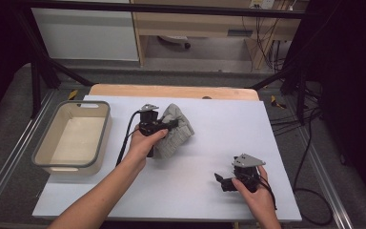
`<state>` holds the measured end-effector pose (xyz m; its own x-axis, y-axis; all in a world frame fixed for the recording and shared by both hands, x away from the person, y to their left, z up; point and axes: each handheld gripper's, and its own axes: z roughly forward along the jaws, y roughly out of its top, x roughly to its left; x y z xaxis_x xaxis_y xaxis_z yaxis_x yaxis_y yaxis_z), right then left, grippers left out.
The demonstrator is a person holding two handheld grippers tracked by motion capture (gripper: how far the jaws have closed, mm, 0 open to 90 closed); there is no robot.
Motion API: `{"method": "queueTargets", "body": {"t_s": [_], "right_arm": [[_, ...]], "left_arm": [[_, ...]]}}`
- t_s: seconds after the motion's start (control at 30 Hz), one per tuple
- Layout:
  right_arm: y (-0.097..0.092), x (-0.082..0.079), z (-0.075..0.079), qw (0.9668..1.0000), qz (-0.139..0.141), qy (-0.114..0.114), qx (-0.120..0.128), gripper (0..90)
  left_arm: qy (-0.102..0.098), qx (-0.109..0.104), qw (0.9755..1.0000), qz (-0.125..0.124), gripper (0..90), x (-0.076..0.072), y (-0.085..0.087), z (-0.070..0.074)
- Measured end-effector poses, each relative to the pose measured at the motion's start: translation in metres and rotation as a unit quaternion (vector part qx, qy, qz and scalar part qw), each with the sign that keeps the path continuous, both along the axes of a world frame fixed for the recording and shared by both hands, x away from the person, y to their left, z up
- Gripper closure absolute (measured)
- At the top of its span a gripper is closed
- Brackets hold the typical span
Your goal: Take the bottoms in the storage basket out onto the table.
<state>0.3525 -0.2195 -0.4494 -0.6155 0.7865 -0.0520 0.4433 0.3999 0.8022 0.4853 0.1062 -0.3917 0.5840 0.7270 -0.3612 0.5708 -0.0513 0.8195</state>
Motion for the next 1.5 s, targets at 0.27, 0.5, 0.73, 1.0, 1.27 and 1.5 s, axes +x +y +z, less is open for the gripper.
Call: {"method": "queueTargets", "body": {"t_s": [0.27, 0.5, 0.73, 1.0, 1.27, 1.5], "right_arm": [[0.000, 0.000, 0.000, 1.0000, 0.001, 0.001, -0.001, 2.5], [0.001, 0.000, 0.000, 1.0000, 0.004, 0.001, -0.001, 2.6], [0.001, 0.000, 0.000, 1.0000, 0.004, 0.001, -0.001, 2.5], [0.001, 0.000, 0.000, 1.0000, 0.004, 0.001, -0.002, 2.5], [0.001, 0.000, 0.000, 1.0000, 0.004, 0.002, -0.002, 2.5], [0.001, 0.000, -0.001, 1.0000, 0.004, 0.005, -0.004, 2.5]], "left_arm": [[0.001, 0.008, 1.0000, -0.004, 62.4, -0.002, -0.005, -0.007], [0.001, 0.011, 0.9999, -0.006, 62.2, -0.005, -0.008, -0.013], [0.003, 0.014, 0.9998, -0.010, 61.8, -0.006, -0.010, -0.017], [0.004, 0.014, 0.9998, -0.013, 61.6, -0.009, -0.012, -0.020], [0.005, 0.017, 0.9997, -0.017, 61.6, -0.011, -0.015, -0.022], [0.007, 0.018, 0.9996, -0.023, 61.6, -0.013, -0.018, -0.025]]}}
